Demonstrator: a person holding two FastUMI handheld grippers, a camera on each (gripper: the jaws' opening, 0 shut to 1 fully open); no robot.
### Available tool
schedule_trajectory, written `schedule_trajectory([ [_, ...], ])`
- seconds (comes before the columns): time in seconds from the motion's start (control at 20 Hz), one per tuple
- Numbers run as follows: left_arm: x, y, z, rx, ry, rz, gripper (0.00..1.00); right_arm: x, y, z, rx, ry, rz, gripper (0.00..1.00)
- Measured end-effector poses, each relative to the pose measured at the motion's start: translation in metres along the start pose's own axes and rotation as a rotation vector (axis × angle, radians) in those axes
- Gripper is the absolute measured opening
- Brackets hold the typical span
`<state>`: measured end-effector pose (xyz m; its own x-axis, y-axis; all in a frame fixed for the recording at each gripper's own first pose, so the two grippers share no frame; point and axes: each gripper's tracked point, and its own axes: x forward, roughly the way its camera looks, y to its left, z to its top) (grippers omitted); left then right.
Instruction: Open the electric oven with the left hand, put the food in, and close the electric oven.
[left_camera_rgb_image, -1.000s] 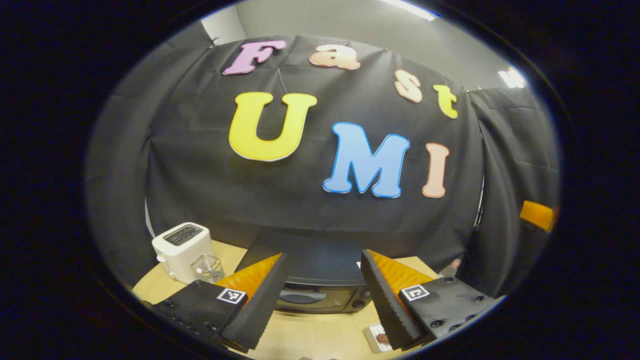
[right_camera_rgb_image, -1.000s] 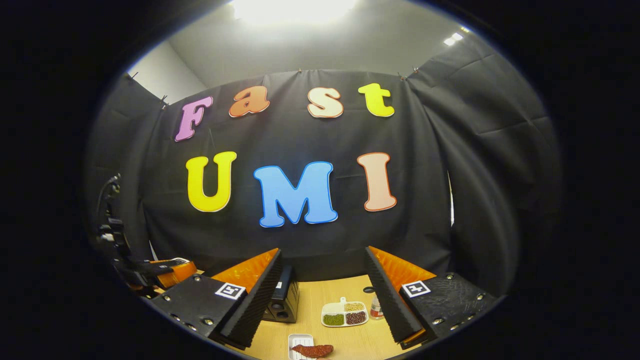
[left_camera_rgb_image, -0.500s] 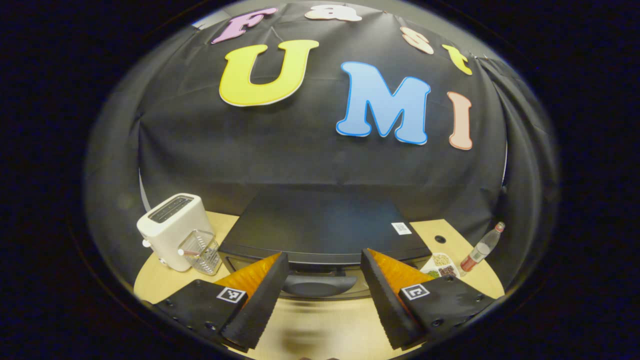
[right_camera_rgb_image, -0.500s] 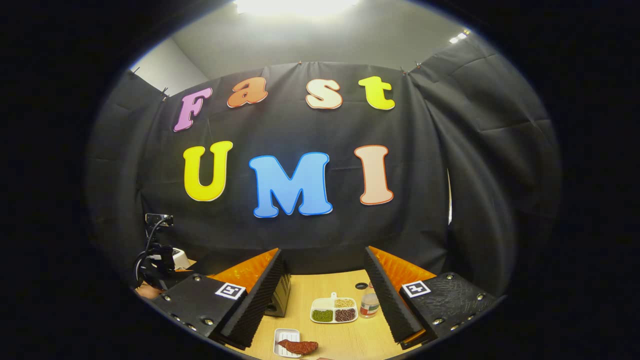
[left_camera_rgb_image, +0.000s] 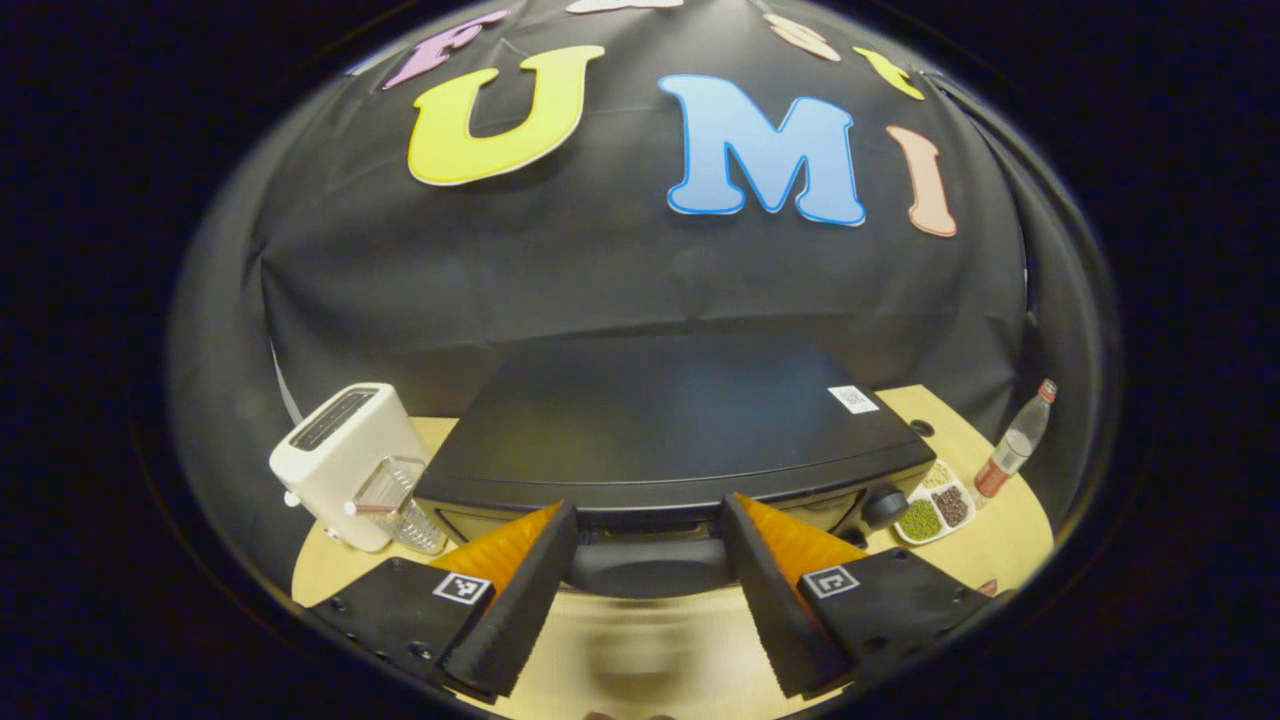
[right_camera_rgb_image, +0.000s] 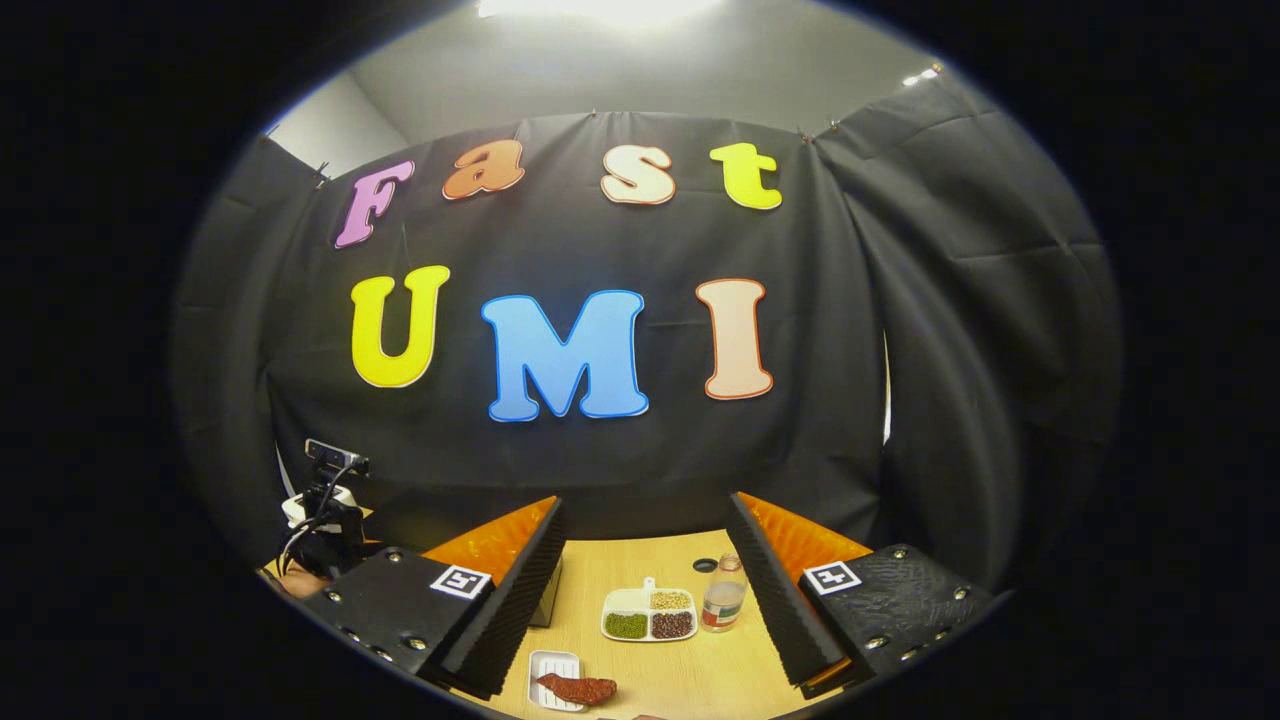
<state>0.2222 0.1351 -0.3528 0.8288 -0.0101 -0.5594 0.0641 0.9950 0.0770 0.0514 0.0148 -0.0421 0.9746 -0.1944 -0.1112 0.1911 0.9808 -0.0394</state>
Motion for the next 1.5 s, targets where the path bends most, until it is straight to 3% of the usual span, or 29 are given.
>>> schedule_trajectory([
  [0.45,-0.035,-0.003,-0.034,0.001,0.007,-0.008,1.00,-0.006,0.021,0.000,0.019,0.004,0.048,0.98],
  [0.7,-0.055,-0.005,-0.066,-0.030,0.037,-0.024,0.95,-0.005,0.032,-0.004,0.025,0.017,0.080,0.98],
  [0.85,-0.065,-0.006,-0.085,-0.004,0.073,-0.025,0.93,-0.007,0.038,-0.007,0.031,0.028,0.092,0.98],
  [0.9,-0.066,-0.008,-0.091,-0.006,0.081,-0.027,0.98,-0.007,0.040,-0.010,0.033,0.035,0.097,0.98],
  [1.0,-0.069,-0.008,-0.102,-0.005,0.095,-0.027,0.93,-0.009,0.045,-0.015,0.038,0.051,0.110,0.98],
  [1.05,-0.071,-0.009,-0.108,-0.003,0.104,-0.027,1.00,-0.010,0.046,-0.016,0.039,0.056,0.112,0.98],
  [1.2,-0.074,-0.011,-0.138,0.011,0.160,-0.033,0.93,-0.013,0.046,-0.019,0.031,0.060,0.110,0.98],
  [1.3,-0.076,-0.012,-0.168,0.020,0.231,-0.036,1.00,-0.014,0.046,-0.022,0.024,0.070,0.118,0.98],
  [1.35,-0.077,-0.011,-0.173,0.014,0.249,-0.027,0.93,-0.013,0.046,-0.024,0.019,0.076,0.118,0.98],
  [1.45,-0.078,-0.016,-0.158,-0.006,0.200,-0.036,1.00,-0.012,0.043,-0.027,0.010,0.084,0.111,0.98],
  [1.5,-0.081,-0.023,-0.149,-0.007,0.181,-0.048,0.97,-0.011,0.042,-0.030,0.009,0.089,0.111,0.98],
])
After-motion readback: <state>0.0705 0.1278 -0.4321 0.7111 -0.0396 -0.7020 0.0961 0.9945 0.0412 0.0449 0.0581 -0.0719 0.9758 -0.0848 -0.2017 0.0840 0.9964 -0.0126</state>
